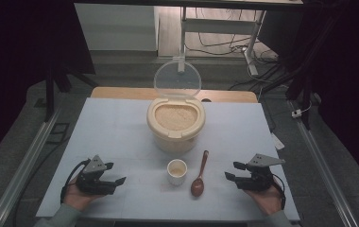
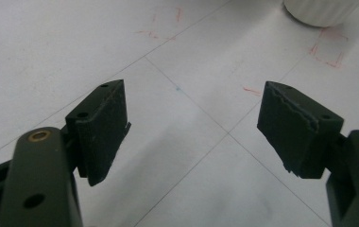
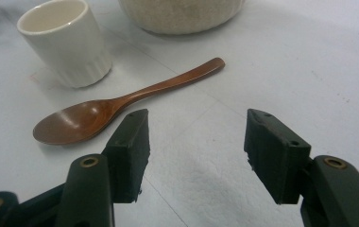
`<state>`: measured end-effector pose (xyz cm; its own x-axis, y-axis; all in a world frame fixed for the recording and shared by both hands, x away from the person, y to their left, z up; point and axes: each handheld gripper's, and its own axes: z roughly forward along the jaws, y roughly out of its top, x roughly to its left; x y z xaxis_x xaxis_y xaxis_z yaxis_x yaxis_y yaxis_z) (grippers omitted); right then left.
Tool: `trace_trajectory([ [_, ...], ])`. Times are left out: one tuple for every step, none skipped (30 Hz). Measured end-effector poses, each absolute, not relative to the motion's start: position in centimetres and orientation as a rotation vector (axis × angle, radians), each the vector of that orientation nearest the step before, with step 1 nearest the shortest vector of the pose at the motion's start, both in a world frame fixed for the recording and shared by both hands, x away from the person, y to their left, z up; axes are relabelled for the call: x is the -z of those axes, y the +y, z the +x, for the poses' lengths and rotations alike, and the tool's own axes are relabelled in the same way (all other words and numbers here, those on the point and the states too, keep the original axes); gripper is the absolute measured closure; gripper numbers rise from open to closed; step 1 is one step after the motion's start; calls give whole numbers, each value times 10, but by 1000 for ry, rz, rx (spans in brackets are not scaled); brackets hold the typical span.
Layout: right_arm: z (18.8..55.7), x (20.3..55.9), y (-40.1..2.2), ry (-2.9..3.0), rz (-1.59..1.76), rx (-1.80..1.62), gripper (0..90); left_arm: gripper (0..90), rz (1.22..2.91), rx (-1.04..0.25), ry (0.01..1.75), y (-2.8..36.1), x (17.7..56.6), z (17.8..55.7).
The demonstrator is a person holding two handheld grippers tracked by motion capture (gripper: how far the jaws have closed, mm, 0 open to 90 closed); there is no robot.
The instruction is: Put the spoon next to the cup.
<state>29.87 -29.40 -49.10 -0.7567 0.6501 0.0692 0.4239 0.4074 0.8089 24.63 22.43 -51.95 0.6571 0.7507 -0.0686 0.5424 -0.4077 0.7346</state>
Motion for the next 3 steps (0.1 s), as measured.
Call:
trace_trajectory([
  [299,491,-294,2412,940,-1282,414,243,2114,-351,998,224,519,246],
  [299,491,-294,2412,939,-1281,414,243,2115,-352,997,224,519,246],
  [299,491,-294,2410,939,-1281,414,243,2115,-352,997,224,519,246],
])
